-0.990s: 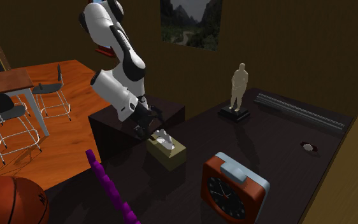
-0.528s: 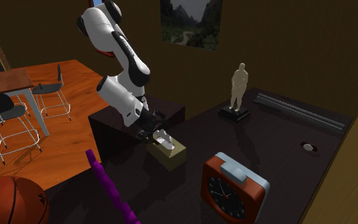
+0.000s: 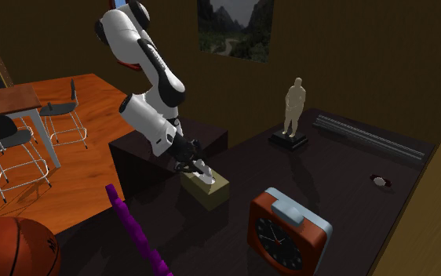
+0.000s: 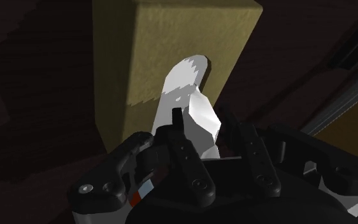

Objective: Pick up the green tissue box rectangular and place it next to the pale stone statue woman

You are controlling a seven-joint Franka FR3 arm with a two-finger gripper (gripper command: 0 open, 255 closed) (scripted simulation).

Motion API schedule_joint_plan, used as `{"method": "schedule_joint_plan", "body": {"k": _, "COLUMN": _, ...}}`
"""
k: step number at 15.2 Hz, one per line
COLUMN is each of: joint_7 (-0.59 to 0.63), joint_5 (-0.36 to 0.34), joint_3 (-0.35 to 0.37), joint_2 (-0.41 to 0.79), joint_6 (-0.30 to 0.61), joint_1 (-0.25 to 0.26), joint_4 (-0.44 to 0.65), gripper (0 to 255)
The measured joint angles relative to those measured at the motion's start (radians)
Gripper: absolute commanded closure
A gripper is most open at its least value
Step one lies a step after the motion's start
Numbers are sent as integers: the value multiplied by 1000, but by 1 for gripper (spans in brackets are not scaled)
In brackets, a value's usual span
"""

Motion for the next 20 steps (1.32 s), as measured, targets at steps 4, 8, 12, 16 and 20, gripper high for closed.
{"method": "schedule_joint_plan", "body": {"k": 4, "joint_7": 0, "joint_5": 0, "joint_3": 0, "joint_2": 1, "joint_6": 0, "joint_1": -1, "joint_4": 1, "gripper": 255}}
{"method": "schedule_joint_plan", "body": {"k": 8, "joint_7": 0, "joint_5": 0, "joint_3": 1, "joint_2": 1, "joint_6": -2, "joint_1": -1, "joint_4": 1, "gripper": 255}}
{"method": "schedule_joint_plan", "body": {"k": 12, "joint_7": 5, "joint_5": 19, "joint_3": 46, "joint_2": 36, "joint_6": -38, "joint_1": -45, "joint_4": 5, "gripper": 255}}
{"method": "schedule_joint_plan", "body": {"k": 16, "joint_7": 8, "joint_5": 54, "joint_3": 126, "joint_2": 90, "joint_6": -90, "joint_1": -124, "joint_4": 8, "gripper": 255}}
{"method": "schedule_joint_plan", "body": {"k": 20, "joint_7": 16, "joint_5": 79, "joint_3": 197, "joint_2": 134, "joint_6": -144, "joint_1": -196, "joint_4": 25, "gripper": 255}}
